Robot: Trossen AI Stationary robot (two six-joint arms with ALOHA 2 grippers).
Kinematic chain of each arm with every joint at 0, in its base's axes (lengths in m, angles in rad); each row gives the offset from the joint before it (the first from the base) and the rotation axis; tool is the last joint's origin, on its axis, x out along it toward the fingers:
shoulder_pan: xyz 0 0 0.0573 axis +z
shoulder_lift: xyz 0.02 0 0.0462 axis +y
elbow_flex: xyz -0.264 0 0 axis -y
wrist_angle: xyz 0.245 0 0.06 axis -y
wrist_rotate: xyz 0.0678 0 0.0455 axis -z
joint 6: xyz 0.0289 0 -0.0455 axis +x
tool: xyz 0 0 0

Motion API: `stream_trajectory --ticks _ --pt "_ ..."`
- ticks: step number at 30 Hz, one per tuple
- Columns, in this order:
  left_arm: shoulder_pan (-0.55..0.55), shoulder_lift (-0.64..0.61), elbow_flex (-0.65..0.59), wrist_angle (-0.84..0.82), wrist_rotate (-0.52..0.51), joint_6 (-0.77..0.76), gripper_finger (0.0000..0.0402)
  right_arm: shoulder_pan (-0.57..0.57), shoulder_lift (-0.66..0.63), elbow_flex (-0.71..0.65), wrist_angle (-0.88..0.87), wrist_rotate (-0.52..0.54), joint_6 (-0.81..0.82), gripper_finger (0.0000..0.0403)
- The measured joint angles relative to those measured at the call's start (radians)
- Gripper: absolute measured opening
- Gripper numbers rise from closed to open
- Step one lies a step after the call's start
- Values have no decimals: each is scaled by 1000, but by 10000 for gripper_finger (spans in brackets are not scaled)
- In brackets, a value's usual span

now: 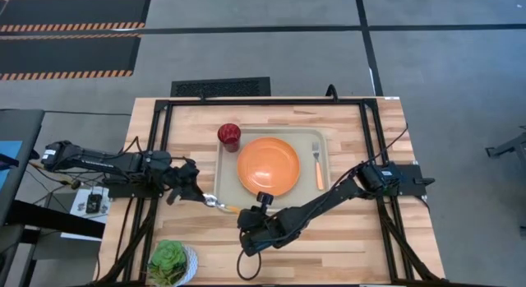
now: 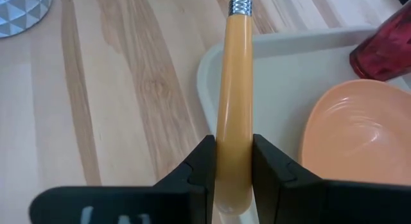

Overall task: Pick and place plate/cup/fork/spoon on tray
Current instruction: Put the orange spoon to the right of the orange plate on the gray serving tray

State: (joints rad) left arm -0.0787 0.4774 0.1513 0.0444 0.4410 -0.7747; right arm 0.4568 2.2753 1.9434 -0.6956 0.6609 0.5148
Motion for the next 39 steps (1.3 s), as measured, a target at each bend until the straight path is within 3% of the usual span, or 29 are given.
stream_trajectory --ticks 4,11,21,27,33,39 --pt "-1 0 0 8 13 29 11 -1 0 0 -3 1 -5 82" --pt "-1 0 0 11 16 138 4 -8 1 0 -3 -7 4 91" --pt "0 0 -2 9 12 405 0 -7 -15 0 -26 -10 101 209" --pt "0 0 -2 -58 -48 554 1 -1 -47 1 -52 -51 141 254" --pt "-27 1 -2 -89 -146 683 1 2 -90 1 -104 -128 143 254" --pt "-156 16 -2 -77 -332 834 1 -25 -111 0 -146 -306 116 240"
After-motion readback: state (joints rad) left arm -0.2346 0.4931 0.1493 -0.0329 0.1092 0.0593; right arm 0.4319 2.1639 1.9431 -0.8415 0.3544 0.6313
